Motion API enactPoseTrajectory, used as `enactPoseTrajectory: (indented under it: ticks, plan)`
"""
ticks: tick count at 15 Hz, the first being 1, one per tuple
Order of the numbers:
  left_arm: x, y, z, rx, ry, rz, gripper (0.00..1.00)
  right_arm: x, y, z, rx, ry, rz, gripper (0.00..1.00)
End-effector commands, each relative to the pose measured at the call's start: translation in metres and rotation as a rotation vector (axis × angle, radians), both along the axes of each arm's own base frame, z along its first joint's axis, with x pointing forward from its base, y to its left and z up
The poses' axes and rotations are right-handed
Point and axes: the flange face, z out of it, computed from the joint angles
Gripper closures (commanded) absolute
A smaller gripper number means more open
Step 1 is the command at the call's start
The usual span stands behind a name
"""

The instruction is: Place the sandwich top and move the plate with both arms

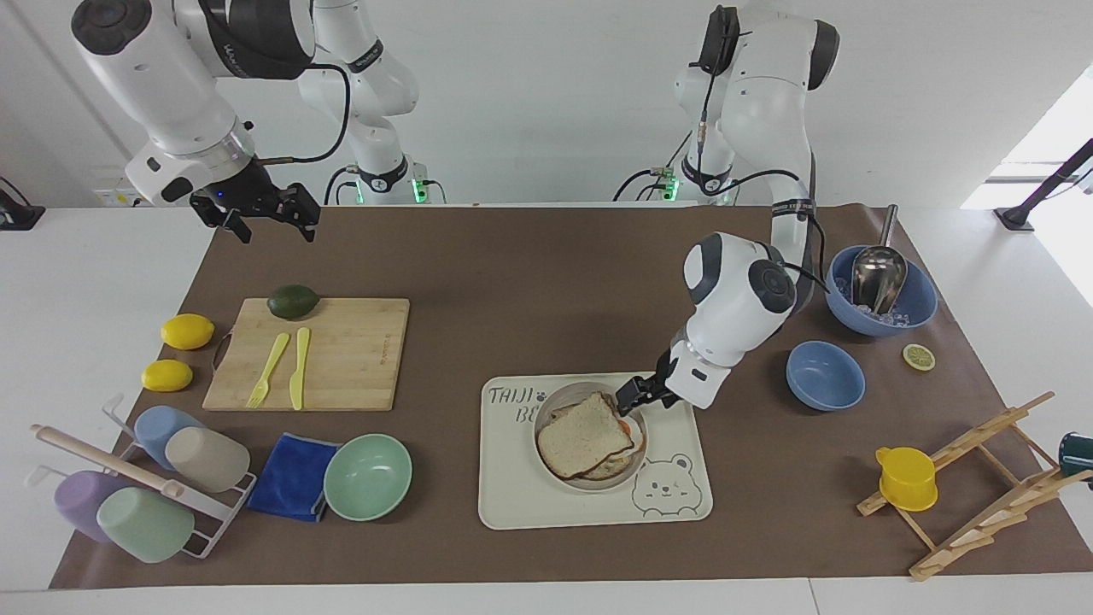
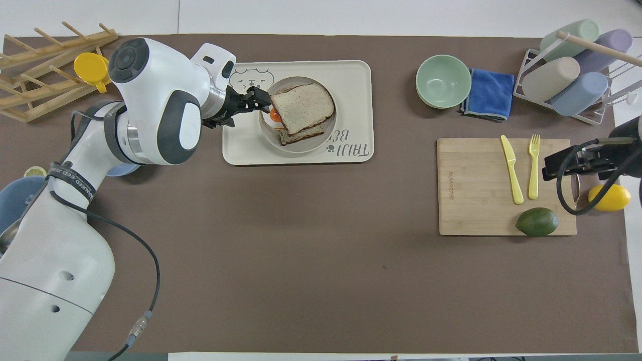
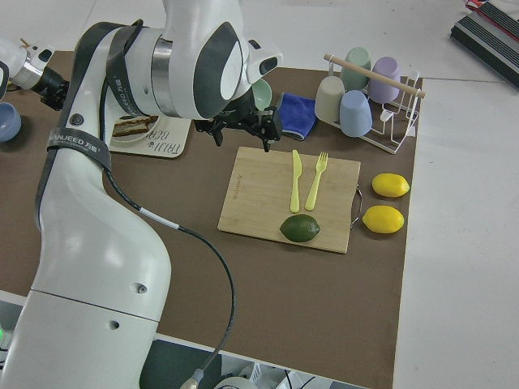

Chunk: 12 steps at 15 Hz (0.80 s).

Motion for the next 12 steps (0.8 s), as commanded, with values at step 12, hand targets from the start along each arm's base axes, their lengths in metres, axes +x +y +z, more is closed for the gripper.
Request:
enactPoseTrajectory:
  ticks: [12]
  plan:
    - [-0.055,0.115,0.158,0.264,0.023,-0.082,0.00,-0.003,-0.001,0.004,0.002,-0.009,0.011,0.00]
